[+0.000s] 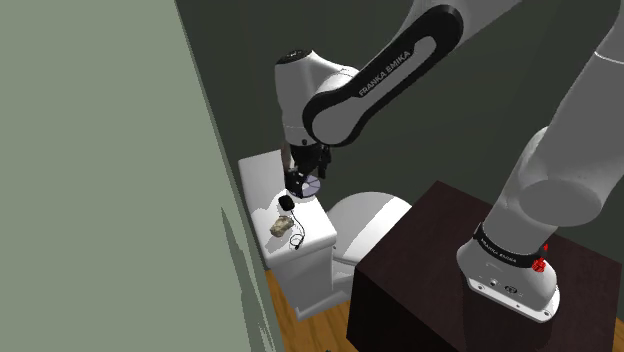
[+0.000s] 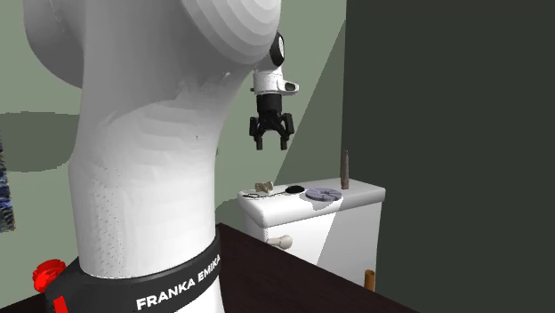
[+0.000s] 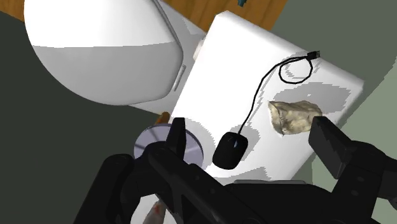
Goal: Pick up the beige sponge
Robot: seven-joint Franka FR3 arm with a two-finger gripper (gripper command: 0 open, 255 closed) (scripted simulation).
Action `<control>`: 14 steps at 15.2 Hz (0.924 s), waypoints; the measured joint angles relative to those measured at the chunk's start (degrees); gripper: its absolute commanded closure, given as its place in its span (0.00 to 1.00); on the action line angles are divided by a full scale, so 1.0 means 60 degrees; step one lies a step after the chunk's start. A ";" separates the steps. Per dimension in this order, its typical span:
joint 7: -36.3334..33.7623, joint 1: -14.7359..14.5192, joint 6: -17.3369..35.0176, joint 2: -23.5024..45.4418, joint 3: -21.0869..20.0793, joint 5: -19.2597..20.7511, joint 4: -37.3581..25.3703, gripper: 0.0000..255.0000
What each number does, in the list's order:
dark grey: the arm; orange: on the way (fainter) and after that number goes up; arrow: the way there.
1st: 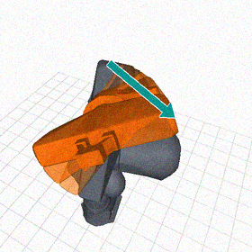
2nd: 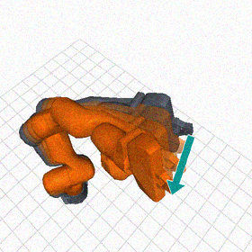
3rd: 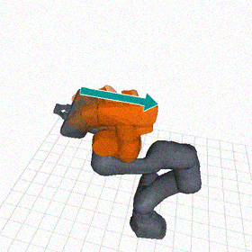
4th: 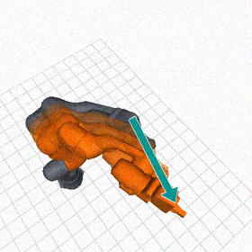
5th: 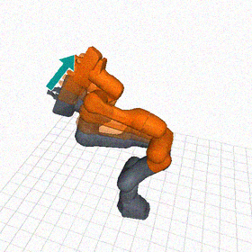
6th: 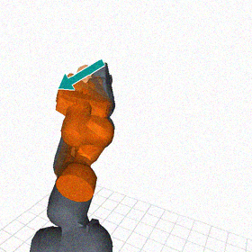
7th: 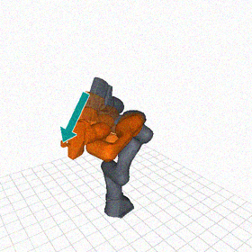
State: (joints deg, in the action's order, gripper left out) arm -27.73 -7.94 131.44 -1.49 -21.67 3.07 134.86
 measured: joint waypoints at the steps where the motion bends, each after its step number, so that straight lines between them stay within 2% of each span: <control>1: -0.0170 -0.0037 0.0200 0.0310 -0.0049 0.0185 -0.0093 0.00; 5: -0.1046 -0.0340 0.0808 0.1847 -0.0137 0.1158 -0.0886 0.00; 9: -0.1846 -0.0863 0.1164 0.3364 0.0021 0.2105 -0.1899 0.00; 14: -0.2234 -0.1134 0.1587 0.4121 0.0237 0.2582 -0.2165 0.00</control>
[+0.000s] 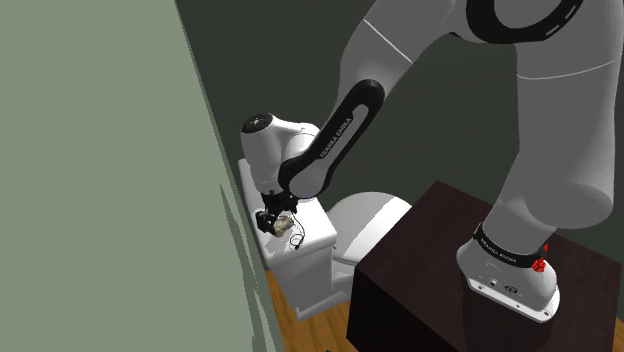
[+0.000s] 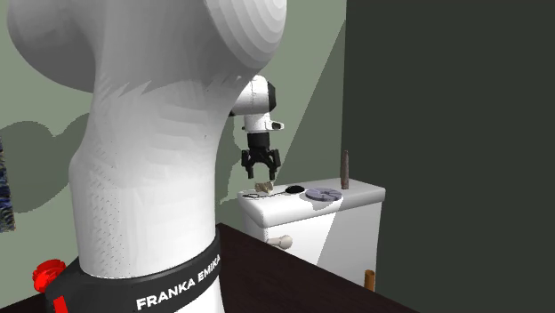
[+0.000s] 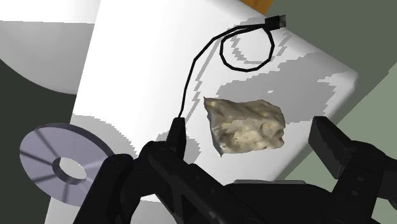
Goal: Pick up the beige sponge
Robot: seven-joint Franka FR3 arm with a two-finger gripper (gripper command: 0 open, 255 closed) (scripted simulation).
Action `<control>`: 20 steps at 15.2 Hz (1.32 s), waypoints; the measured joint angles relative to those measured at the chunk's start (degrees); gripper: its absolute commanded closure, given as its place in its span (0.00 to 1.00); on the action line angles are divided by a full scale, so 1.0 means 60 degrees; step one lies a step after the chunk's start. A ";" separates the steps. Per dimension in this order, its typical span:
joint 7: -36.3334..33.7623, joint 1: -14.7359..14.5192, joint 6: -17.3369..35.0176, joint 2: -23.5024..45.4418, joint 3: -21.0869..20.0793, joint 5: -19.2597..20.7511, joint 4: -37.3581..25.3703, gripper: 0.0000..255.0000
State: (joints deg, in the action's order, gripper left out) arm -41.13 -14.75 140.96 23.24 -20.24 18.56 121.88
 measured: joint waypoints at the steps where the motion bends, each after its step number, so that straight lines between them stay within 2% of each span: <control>1: -0.0070 -0.0043 0.0104 0.0118 0.0045 0.0080 -0.0005 0.00; 3: -0.0161 -0.0098 0.0261 0.0292 0.0117 0.0195 -0.0010 0.00; 4: -0.0179 -0.0110 0.0299 0.0342 0.0138 0.0225 -0.0019 1.00; 14: -0.0189 -0.0116 0.0335 0.0376 0.0159 0.0256 -0.0037 1.00; 20: 0.0054 0.0030 -0.0127 -0.0129 -0.0059 -0.0084 -0.0014 1.00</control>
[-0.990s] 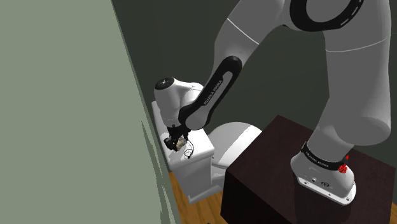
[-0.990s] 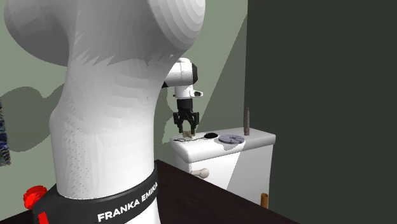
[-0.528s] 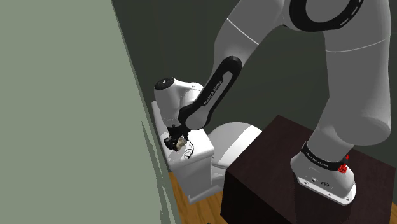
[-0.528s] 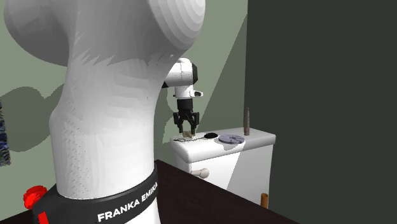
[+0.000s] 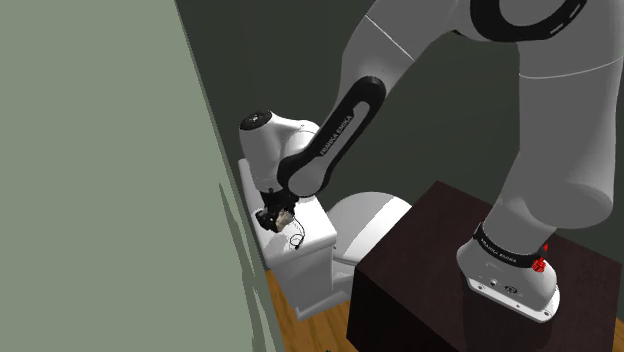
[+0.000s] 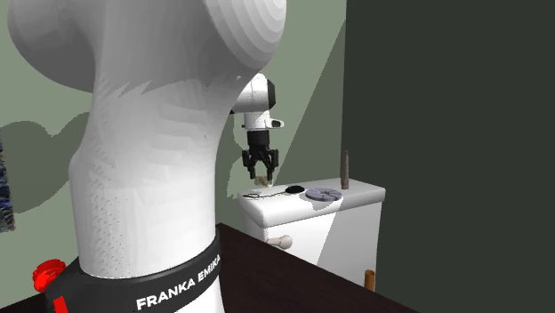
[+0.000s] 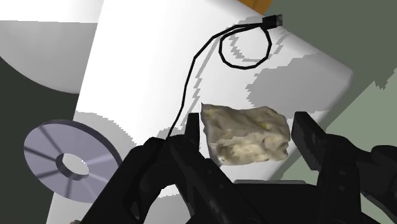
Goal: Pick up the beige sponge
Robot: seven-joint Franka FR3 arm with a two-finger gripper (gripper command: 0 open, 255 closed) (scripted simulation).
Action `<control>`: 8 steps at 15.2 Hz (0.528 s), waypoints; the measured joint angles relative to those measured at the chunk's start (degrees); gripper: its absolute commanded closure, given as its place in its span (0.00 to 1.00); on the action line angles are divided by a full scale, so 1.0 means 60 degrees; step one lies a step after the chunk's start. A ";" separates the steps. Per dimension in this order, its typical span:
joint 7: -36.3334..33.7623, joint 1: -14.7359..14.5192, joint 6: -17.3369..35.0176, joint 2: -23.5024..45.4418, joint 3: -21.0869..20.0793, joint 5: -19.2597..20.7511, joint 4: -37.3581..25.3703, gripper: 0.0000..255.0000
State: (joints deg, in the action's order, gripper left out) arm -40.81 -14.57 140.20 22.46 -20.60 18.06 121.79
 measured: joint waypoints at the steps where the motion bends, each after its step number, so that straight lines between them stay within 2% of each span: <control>1: 0.0042 0.0030 -0.0081 -0.0132 -0.0046 -0.0074 0.0044 1.00; 8: 0.0411 0.0210 -0.0768 -0.0817 -0.0284 -0.0549 -0.0029 1.00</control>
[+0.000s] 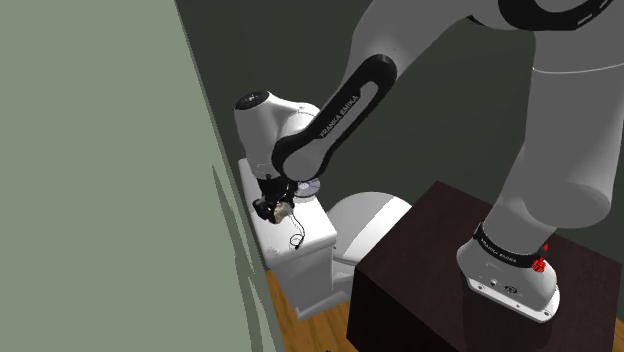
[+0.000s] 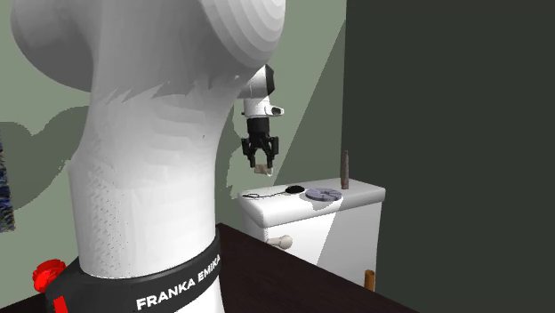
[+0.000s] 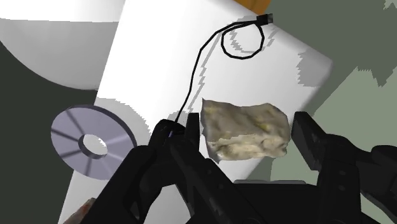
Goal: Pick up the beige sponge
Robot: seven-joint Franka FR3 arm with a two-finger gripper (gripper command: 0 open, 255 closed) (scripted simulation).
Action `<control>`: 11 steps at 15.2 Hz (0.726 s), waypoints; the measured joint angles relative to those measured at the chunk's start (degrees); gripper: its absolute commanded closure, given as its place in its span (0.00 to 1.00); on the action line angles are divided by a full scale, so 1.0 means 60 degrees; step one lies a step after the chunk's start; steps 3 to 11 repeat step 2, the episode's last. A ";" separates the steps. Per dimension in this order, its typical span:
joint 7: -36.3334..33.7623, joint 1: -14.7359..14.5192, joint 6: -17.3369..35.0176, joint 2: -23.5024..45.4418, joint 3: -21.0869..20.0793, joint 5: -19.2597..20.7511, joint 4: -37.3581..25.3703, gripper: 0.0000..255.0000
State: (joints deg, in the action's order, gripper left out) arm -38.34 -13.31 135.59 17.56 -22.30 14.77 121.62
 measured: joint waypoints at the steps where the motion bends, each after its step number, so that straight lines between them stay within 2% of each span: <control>1: 0.0054 0.0022 -0.0117 -0.0104 -0.0033 -0.0073 -0.0025 1.00; 11: 0.0082 0.0032 -0.0179 -0.0161 -0.0050 -0.0113 -0.0037 1.00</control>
